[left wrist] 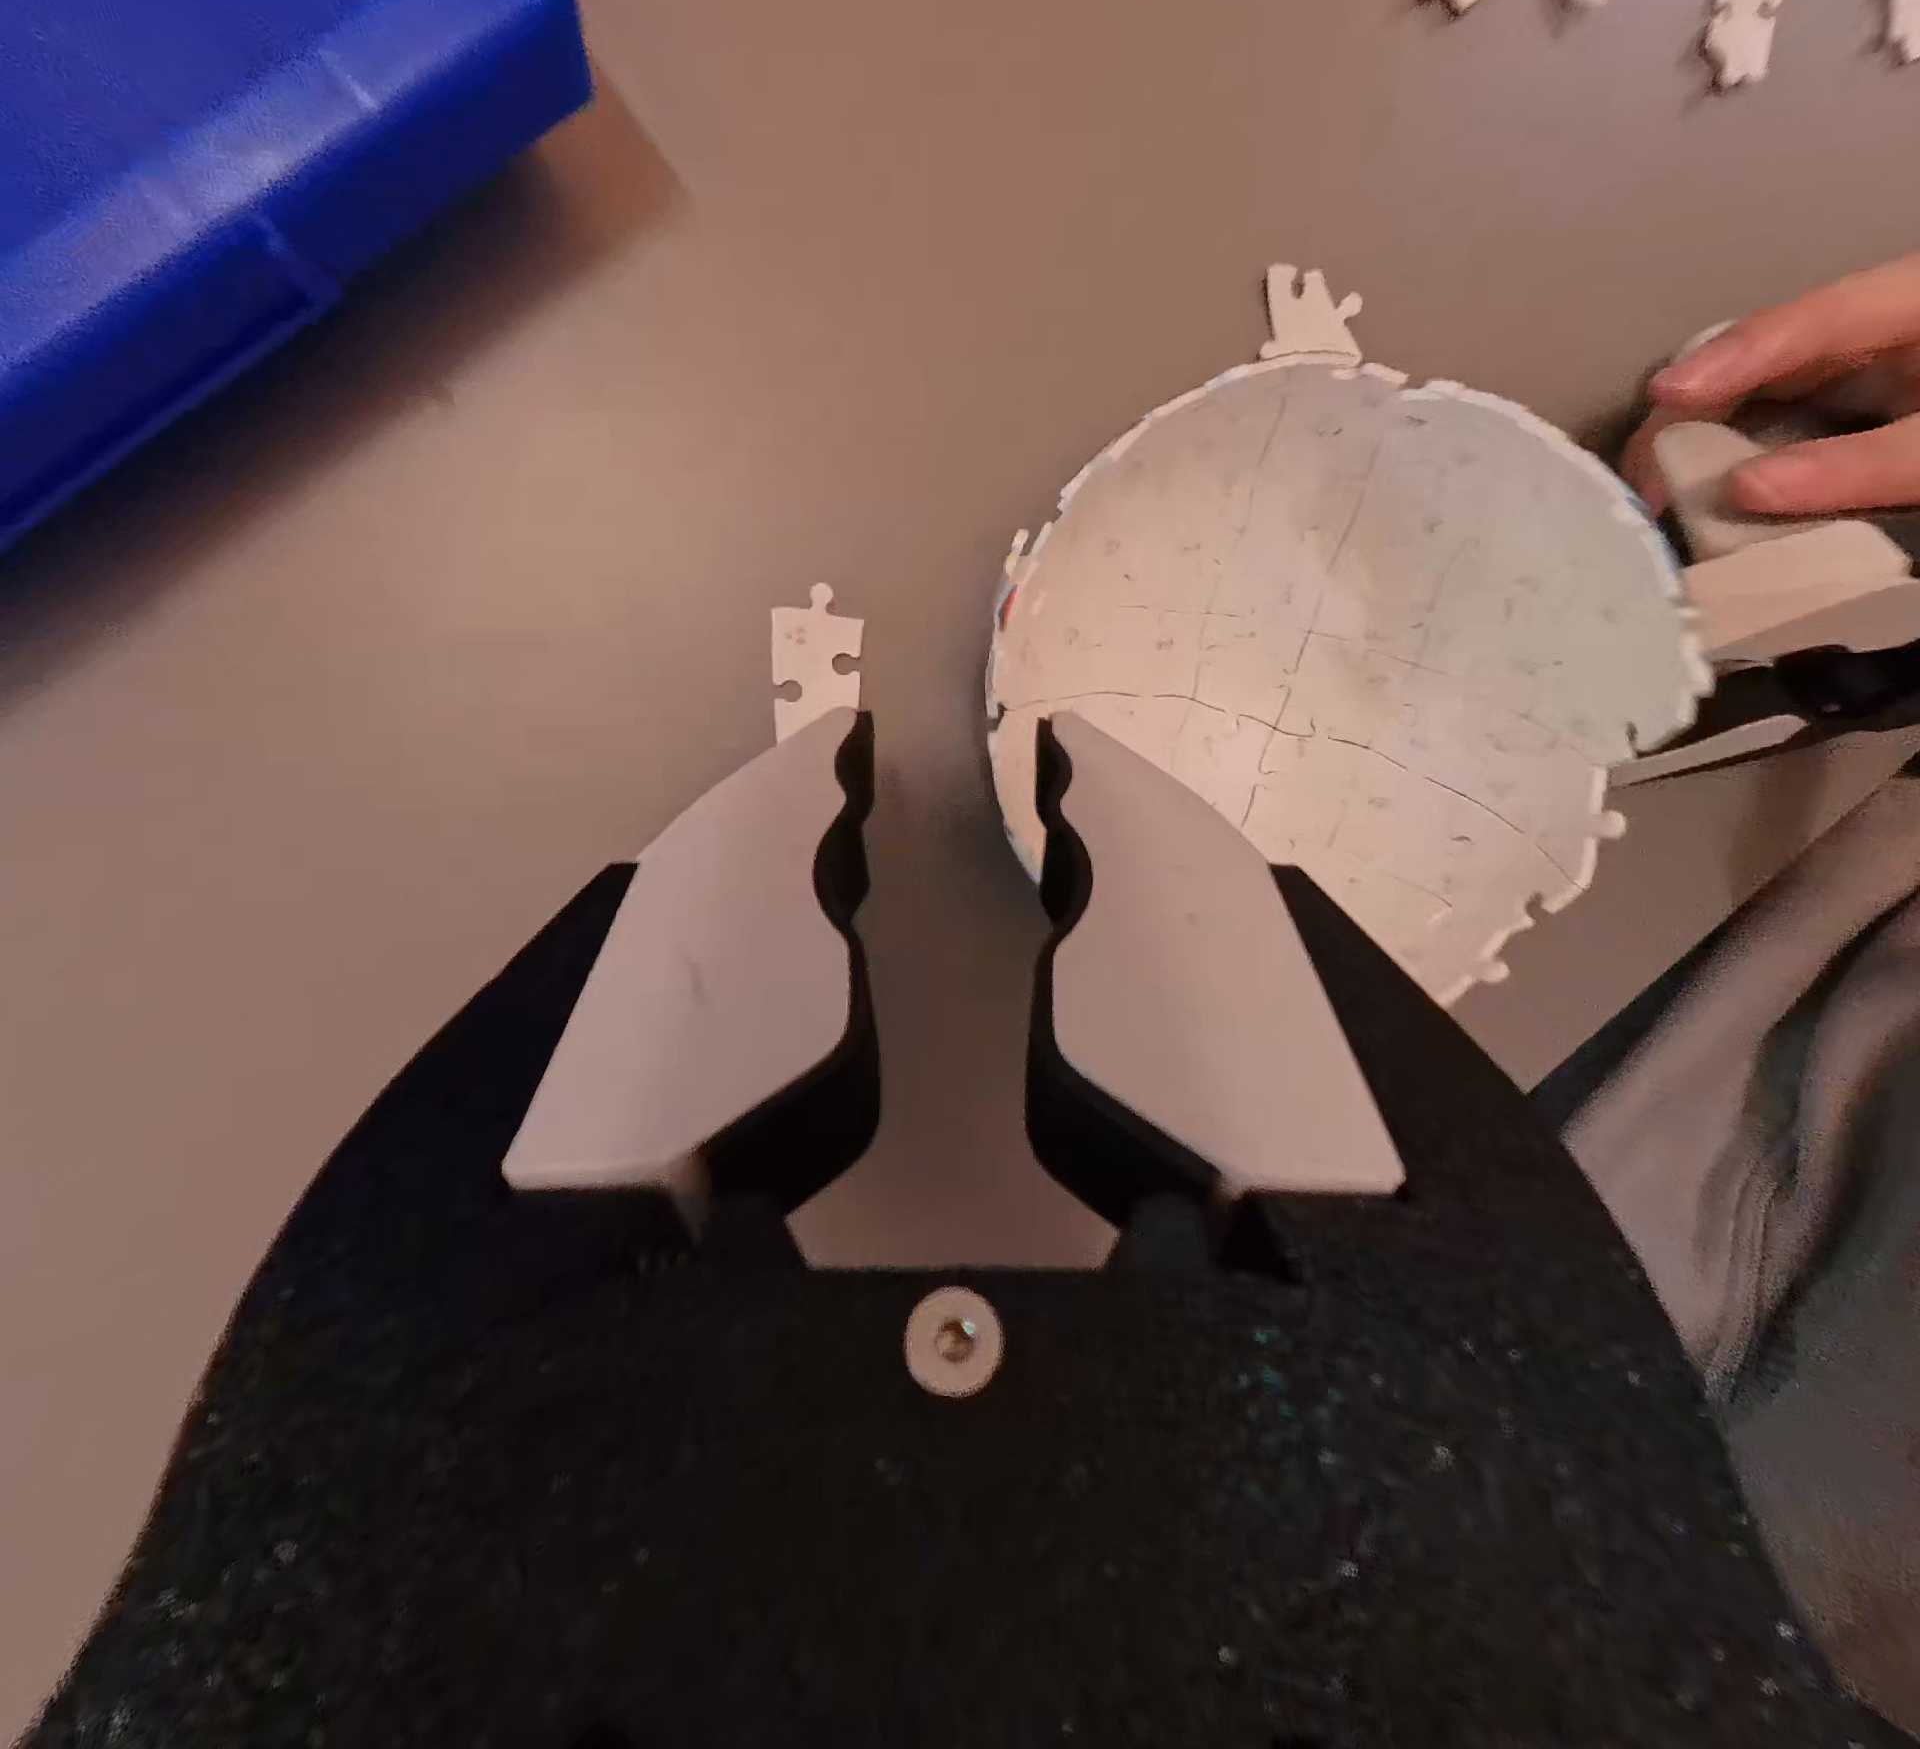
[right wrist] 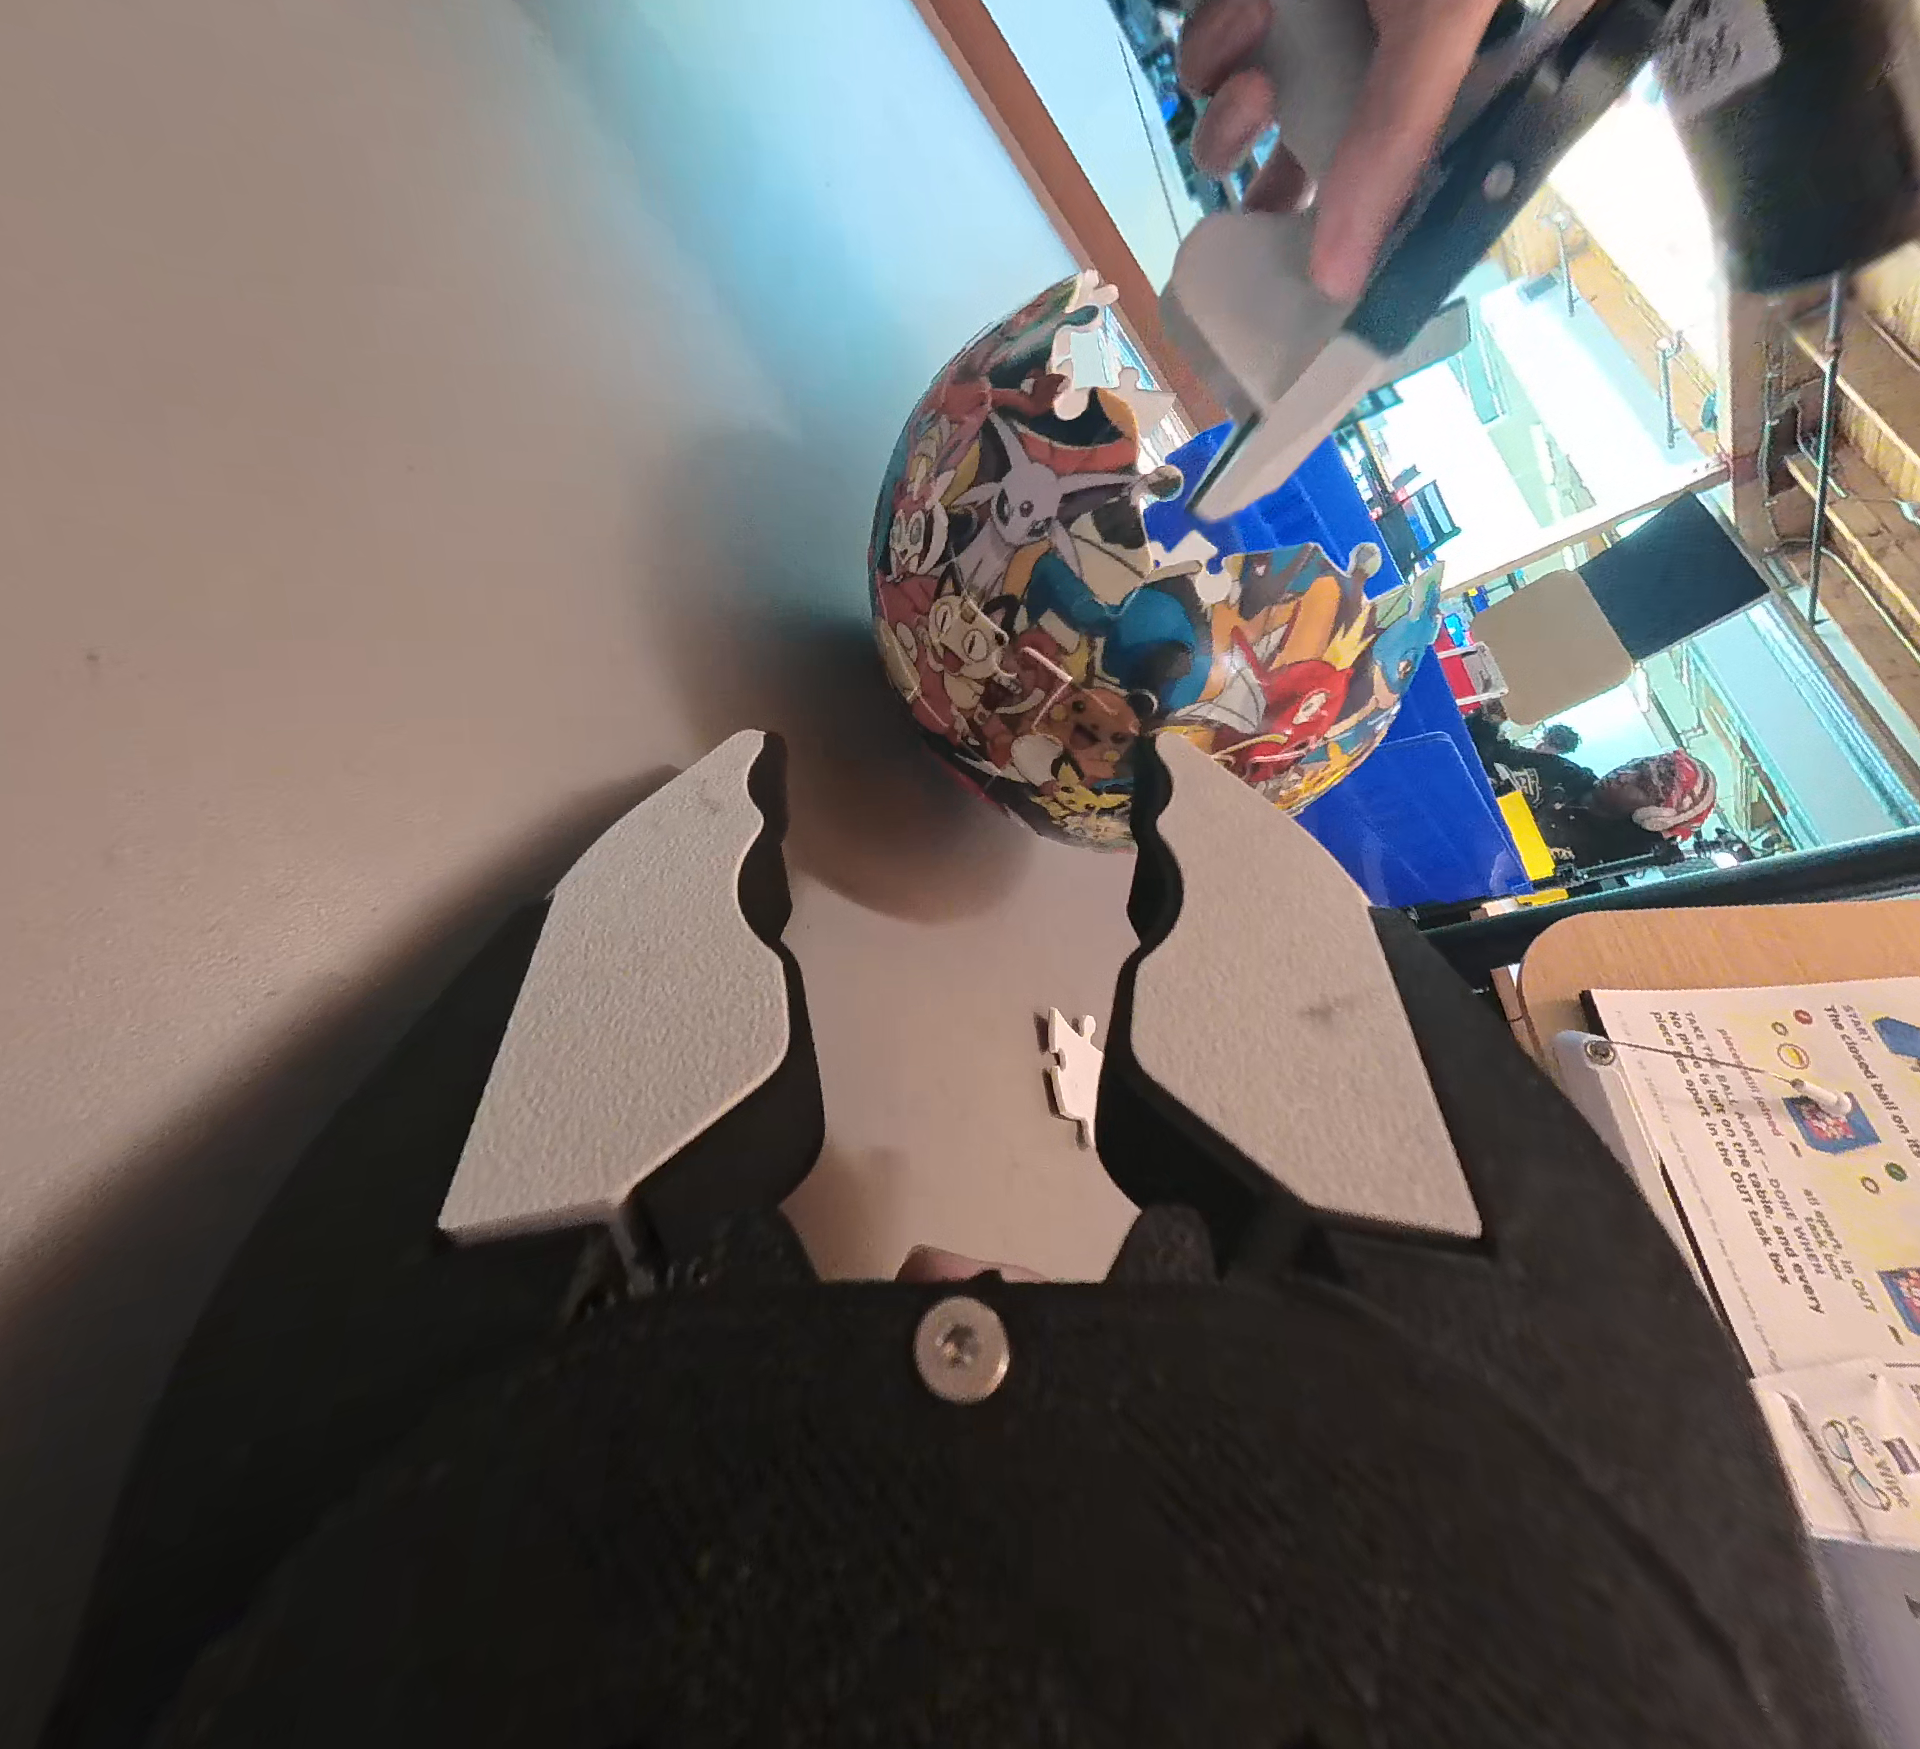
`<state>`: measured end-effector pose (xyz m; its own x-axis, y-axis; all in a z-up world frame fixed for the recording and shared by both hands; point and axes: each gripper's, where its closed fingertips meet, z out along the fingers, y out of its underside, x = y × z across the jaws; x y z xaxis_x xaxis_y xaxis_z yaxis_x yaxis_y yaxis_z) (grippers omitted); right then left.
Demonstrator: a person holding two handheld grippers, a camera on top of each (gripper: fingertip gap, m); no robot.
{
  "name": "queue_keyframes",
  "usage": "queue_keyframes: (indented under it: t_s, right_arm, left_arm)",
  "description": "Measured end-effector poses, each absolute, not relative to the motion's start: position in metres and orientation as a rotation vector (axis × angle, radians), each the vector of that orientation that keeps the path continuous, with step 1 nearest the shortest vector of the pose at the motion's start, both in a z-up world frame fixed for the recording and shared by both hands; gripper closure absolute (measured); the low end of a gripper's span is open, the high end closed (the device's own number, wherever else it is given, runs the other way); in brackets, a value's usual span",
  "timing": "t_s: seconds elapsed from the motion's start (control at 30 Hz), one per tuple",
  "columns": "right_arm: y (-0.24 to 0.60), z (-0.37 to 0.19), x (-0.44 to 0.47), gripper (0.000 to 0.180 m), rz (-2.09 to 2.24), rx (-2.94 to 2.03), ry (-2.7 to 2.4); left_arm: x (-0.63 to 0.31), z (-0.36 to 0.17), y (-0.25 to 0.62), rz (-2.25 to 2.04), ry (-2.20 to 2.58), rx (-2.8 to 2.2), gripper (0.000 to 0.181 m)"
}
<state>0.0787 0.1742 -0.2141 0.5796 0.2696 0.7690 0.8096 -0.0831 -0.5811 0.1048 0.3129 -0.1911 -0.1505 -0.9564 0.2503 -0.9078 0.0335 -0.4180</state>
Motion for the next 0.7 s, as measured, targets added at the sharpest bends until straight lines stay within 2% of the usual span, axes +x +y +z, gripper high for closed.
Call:
queue_keyframes:
  t_s: [0.03, 0.13, 0.4, 0.7]
  right_arm:
    - [0.174, -0.214, 0.079, 0.116, -0.577, -1.642, -0.914]
    - [0.175, -0.214, 0.080, 0.115, -0.569, -1.644, -0.905]
    - [0.174, -0.212, 0.086, 0.111, -0.496, -1.661, -0.855]
    - [0.178, -0.210, 0.091, 0.102, -0.477, -1.676, -0.812]
  left_arm:
    - [0.101, -0.185, 0.315, -0.794, 2.152, -1.972, 0.151]
    - [0.083, -0.178, 0.313, -0.958, 2.115, -1.945, 0.152]
    - [0.053, -0.205, 0.299, -1.385, 1.974, -1.889, 0.157]
    - [0.041, -0.240, 0.262, -1.159, 2.295, -1.583, 0.157]
